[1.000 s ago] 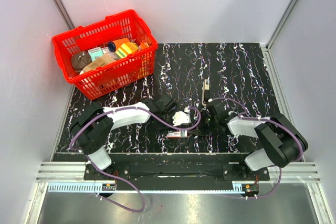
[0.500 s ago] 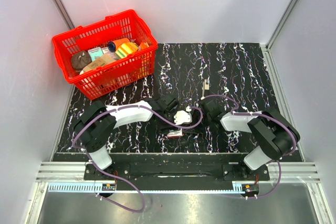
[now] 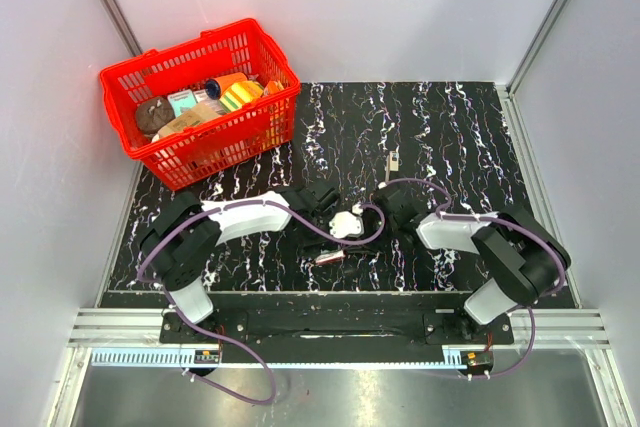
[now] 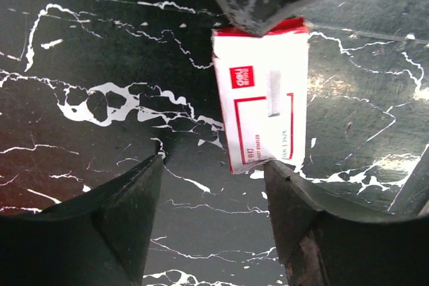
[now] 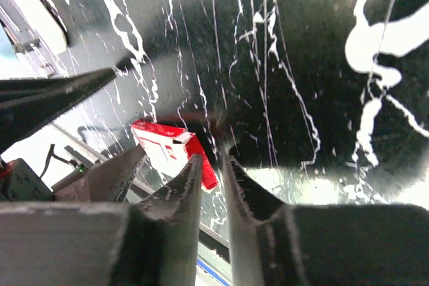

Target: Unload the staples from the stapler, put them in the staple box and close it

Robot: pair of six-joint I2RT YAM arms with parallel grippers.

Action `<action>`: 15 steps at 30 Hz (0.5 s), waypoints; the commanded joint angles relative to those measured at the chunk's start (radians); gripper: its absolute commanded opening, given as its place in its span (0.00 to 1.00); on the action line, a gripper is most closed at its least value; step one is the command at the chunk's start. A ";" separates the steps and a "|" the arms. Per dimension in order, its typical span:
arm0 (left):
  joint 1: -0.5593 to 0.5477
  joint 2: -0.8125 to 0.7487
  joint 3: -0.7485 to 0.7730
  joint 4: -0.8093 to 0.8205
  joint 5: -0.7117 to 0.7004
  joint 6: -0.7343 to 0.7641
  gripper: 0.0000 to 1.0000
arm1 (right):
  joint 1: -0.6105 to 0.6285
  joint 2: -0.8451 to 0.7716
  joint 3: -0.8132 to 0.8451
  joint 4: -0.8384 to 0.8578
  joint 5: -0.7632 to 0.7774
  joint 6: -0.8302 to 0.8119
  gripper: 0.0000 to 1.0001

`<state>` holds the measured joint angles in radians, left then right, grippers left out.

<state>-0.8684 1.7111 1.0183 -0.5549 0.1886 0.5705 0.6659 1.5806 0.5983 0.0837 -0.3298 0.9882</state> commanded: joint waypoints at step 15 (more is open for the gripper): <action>0.215 -0.364 0.198 -0.209 0.080 -0.047 0.87 | -0.017 -0.214 0.205 -0.567 0.300 -0.259 0.63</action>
<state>-0.6983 1.4738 1.1389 -0.6758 0.2119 0.5415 0.6605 1.4418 0.6849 -0.3027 -0.1589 0.8406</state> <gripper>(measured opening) 0.782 0.595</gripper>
